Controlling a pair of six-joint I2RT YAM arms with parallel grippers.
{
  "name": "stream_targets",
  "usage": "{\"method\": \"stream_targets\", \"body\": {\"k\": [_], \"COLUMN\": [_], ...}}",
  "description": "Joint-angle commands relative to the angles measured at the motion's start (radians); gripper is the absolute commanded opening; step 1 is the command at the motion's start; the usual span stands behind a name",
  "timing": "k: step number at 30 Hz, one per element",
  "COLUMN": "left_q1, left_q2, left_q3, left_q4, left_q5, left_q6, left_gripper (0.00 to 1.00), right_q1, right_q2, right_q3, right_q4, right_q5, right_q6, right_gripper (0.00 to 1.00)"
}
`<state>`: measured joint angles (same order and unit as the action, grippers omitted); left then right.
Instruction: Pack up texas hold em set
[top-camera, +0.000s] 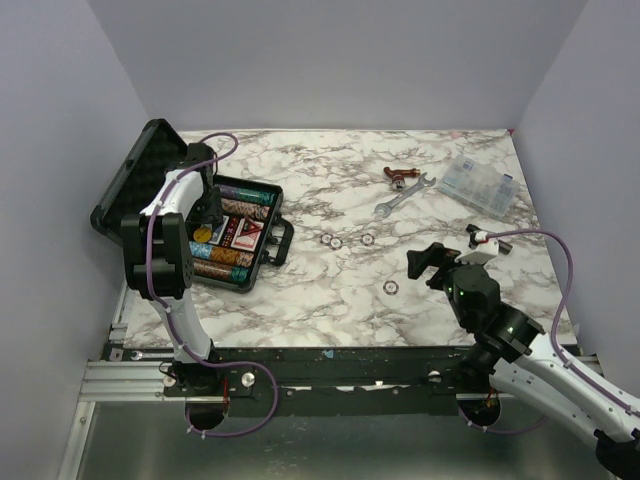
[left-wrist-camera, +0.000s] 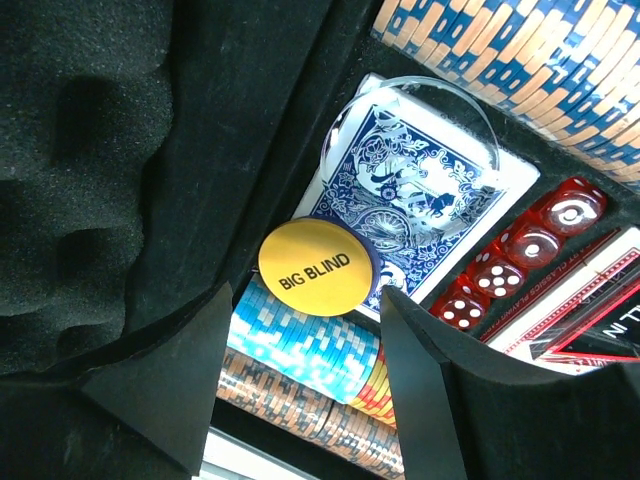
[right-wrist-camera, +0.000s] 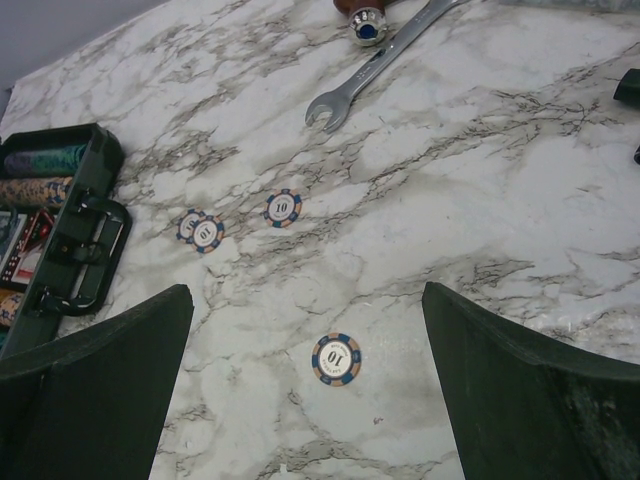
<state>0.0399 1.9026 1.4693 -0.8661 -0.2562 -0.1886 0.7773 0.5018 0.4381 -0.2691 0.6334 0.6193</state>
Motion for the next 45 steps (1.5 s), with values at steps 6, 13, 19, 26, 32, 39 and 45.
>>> {"method": "stream_targets", "body": {"k": [6, 13, 19, 26, 32, 39, 45], "left_q1": [-0.034, -0.161, -0.336, -0.514, -0.633, -0.71, -0.717], "left_q2": [-0.138, -0.231, -0.255, -0.165, -0.097, 0.025, 0.148], "left_q3": [0.033, 0.014, -0.016, 0.025, 0.042, 0.134, 0.292], "left_q4": [0.018, 0.073, 0.14, 0.148, 0.145, 0.113, 0.011], "left_q5": [0.178, 0.375, 0.507, 0.508, 0.417, 0.344, 0.317], "left_q6": [0.003, -0.008, -0.04, -0.062, -0.045, -0.002, -0.022], "left_gripper": [0.67, 0.68, 0.67, 0.65, 0.65, 0.66, 0.66], "right_q1": [-0.001, -0.001, -0.001, -0.001, -0.001, -0.001, -0.001], "right_q2": [0.036, 0.115, 0.234, 0.255, 0.191, 0.149, 0.089], "right_q3": [0.012, 0.025, 0.063, 0.092, 0.07, 0.064, 0.037], "right_q4": [0.03, 0.033, 0.014, -0.028, -0.022, -0.019, -0.005], "right_q5": [-0.013, -0.033, -0.019, -0.009, -0.014, -0.01, -0.008], "right_q6": [-0.007, -0.001, 0.02, 0.05, 0.053, 0.031, 0.026], "right_gripper": [1.0, 1.0, 1.0, 1.0, 1.0, 1.0, 1.0]}}
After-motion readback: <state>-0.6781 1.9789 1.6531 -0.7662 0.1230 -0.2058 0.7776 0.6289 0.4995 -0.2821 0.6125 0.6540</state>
